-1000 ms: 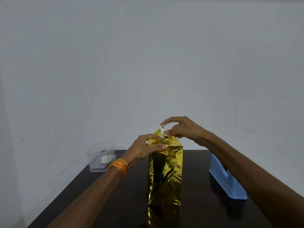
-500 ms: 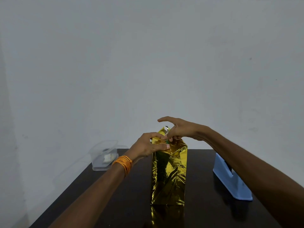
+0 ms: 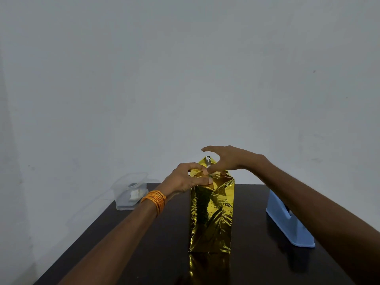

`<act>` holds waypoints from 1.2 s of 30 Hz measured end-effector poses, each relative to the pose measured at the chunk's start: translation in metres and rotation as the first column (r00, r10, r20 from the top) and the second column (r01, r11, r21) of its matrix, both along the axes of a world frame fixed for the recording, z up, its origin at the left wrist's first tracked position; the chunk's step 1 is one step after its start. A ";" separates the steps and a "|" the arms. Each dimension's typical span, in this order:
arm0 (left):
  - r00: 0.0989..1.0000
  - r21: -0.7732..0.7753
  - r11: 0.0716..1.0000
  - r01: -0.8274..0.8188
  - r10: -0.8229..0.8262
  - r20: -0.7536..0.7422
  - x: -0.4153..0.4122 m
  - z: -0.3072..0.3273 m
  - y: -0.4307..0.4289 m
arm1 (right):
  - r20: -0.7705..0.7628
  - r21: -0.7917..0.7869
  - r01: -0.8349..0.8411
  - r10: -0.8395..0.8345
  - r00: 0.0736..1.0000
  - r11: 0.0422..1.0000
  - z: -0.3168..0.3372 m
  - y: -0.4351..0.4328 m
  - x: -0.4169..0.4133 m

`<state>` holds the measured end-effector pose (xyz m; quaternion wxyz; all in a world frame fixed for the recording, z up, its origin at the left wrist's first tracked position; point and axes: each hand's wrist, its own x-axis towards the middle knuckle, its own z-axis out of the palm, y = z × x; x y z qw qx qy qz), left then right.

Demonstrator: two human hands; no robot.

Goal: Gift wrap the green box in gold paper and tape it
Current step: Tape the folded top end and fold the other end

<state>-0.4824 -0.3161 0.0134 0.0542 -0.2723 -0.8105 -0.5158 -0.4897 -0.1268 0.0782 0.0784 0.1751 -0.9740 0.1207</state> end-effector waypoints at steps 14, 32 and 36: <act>1.000 -0.021 0.999 0.024 -0.024 0.004 0.004 0.003 0.000 | 0.147 -0.653 0.130 -0.043 0.988 0.746 -0.044 0.016 0.010; 0.846 -0.111 0.945 -0.307 0.217 -0.488 0.005 -0.028 -0.006 | 0.196 -0.807 0.184 -0.039 0.980 0.561 -0.062 0.017 0.012; 0.881 -0.105 0.954 -0.281 0.213 -0.421 0.012 -0.024 -0.002 | 0.180 -0.806 0.176 -0.050 0.982 0.564 -0.063 0.019 0.010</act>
